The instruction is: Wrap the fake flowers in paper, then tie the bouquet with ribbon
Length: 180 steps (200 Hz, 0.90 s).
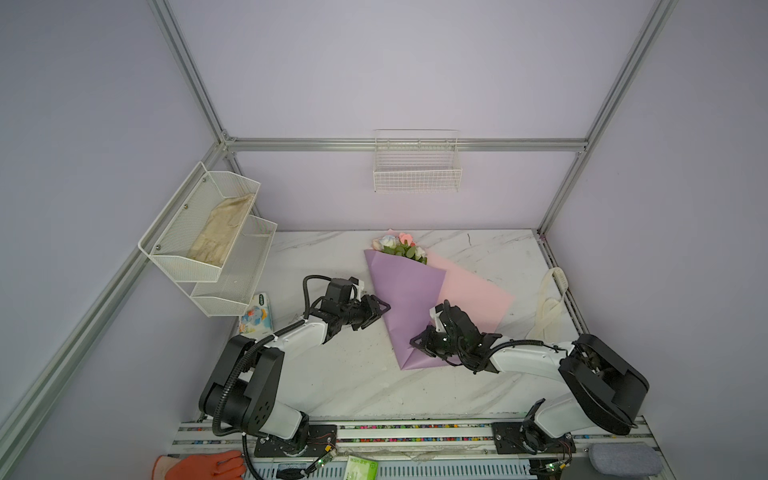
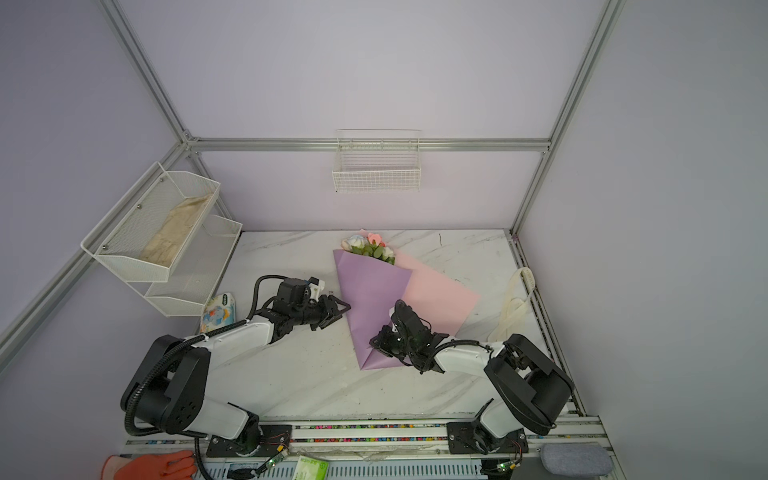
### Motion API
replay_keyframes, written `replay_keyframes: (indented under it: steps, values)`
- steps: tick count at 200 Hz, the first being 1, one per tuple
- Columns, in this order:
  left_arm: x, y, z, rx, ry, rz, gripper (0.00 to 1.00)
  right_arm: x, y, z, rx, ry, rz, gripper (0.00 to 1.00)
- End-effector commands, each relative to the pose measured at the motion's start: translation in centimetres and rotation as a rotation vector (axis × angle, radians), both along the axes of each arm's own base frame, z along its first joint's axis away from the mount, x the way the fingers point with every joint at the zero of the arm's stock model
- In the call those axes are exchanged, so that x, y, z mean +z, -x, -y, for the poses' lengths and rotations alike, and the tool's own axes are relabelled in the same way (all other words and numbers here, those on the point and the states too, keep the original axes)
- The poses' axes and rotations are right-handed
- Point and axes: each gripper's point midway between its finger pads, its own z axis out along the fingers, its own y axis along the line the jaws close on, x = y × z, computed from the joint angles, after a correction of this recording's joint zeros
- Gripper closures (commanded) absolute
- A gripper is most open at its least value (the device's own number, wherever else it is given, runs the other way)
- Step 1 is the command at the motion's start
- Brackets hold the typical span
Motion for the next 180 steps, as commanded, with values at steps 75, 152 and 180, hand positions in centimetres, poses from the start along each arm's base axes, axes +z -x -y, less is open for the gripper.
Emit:
replay_keyframes:
  steps: [75,152,180]
  values:
    - [2.0,-3.0,1.9,-0.068,0.076,0.042,0.55,-2.7,1.4,1.0,0.028,0.064,-0.057,0.91]
    - [3.5,-7.2,2.8,-0.054,0.107,0.085,0.64,-3.7,1.6,0.8,0.081,0.113,-0.064,0.88]
    - [3.2,-9.0,3.6,-0.063,0.120,0.086,0.65,-3.6,1.4,0.7,0.086,0.118,-0.054,0.88]
